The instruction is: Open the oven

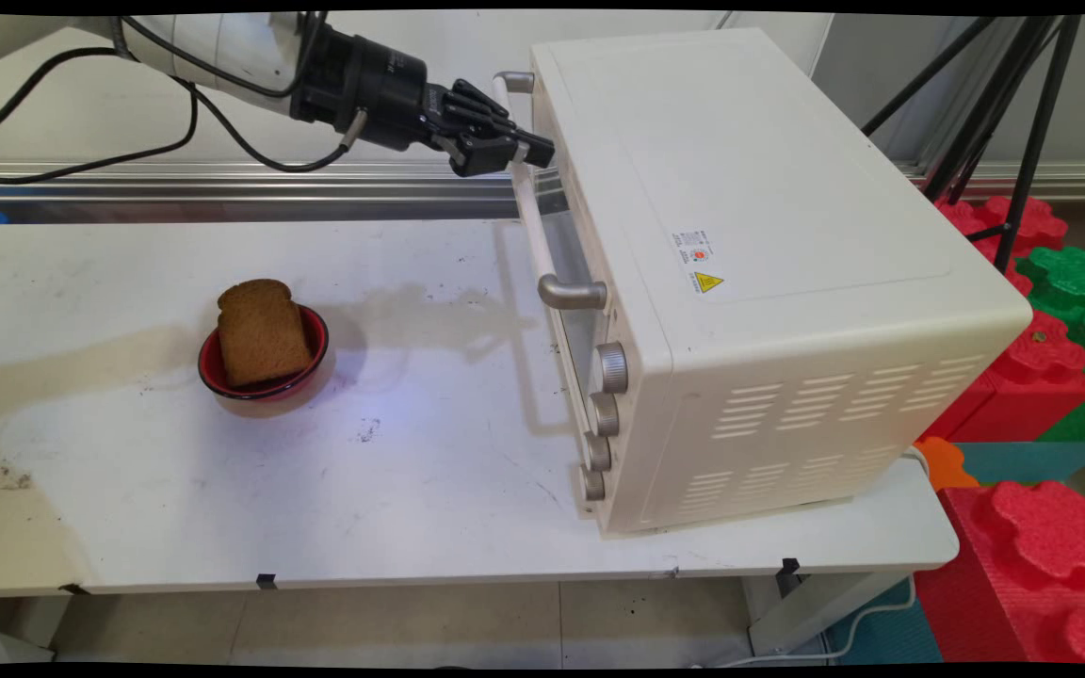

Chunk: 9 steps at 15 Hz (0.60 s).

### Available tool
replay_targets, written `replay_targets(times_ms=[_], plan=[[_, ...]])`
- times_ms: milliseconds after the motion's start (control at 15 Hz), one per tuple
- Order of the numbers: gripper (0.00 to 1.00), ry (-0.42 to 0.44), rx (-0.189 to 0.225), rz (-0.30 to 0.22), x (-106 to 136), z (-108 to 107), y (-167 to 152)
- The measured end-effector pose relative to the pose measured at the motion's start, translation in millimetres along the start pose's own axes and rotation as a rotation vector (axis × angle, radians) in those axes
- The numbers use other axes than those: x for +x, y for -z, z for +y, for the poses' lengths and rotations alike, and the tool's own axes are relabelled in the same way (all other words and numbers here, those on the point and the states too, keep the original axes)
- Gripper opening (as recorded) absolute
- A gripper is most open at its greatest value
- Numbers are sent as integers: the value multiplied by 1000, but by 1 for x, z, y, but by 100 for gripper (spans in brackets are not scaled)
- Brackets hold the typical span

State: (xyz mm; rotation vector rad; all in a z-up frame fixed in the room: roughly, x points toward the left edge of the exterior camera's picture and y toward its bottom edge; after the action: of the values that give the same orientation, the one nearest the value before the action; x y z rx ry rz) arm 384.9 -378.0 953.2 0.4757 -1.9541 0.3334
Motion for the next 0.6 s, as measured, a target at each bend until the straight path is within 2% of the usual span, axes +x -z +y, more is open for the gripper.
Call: replay_targets(times_ms=[600], plan=[[0, -4, -1, -37, -10, 1, -10]])
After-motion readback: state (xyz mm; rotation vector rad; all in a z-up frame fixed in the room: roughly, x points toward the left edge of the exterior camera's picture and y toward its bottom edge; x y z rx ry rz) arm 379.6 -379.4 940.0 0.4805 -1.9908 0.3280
